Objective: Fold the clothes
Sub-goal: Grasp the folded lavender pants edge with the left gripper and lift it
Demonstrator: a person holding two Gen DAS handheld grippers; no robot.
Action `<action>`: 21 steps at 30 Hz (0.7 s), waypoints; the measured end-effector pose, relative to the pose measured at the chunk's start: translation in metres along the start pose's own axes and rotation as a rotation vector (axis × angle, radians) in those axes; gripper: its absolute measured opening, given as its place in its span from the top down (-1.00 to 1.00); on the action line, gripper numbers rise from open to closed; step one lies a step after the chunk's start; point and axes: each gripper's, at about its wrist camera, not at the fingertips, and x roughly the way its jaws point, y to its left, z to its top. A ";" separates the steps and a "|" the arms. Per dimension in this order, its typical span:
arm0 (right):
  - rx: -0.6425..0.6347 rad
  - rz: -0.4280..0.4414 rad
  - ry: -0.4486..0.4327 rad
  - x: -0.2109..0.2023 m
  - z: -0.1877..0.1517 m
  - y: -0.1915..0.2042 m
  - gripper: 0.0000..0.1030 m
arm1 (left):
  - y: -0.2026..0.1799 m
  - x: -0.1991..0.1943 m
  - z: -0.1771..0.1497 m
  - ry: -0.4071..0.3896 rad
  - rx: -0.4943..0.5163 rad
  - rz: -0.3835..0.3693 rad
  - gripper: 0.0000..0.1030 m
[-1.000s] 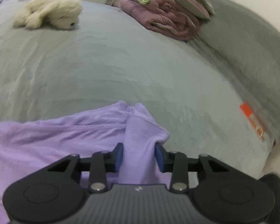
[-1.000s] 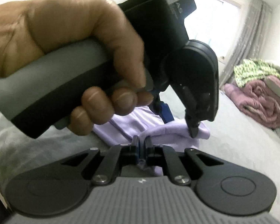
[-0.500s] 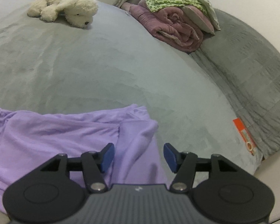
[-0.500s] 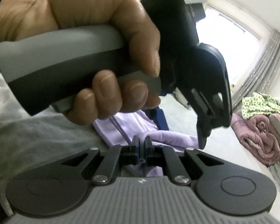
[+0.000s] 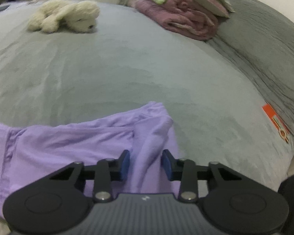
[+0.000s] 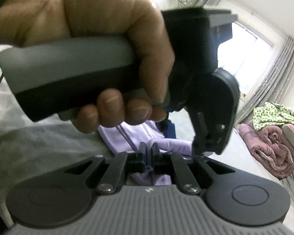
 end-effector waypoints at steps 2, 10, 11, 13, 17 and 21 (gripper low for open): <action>-0.002 0.003 -0.006 0.002 0.005 -0.001 0.85 | 0.009 0.000 0.002 -0.001 -0.048 -0.001 0.51; 0.078 -0.002 0.005 0.007 0.013 -0.024 0.85 | 0.034 -0.010 0.002 -0.052 -0.210 -0.001 0.74; 0.093 -0.005 0.005 0.007 0.014 -0.029 0.85 | 0.035 -0.012 0.002 -0.062 -0.227 -0.005 0.74; 0.127 -0.014 -0.001 0.004 0.019 -0.032 0.85 | 0.038 -0.014 0.002 -0.077 -0.258 -0.012 0.74; 0.205 -0.027 0.000 -0.014 0.013 -0.031 0.85 | 0.045 -0.012 0.002 -0.069 -0.286 -0.040 0.74; 0.224 -0.025 0.026 -0.014 0.000 -0.019 0.85 | 0.044 -0.006 0.001 -0.027 -0.282 -0.050 0.43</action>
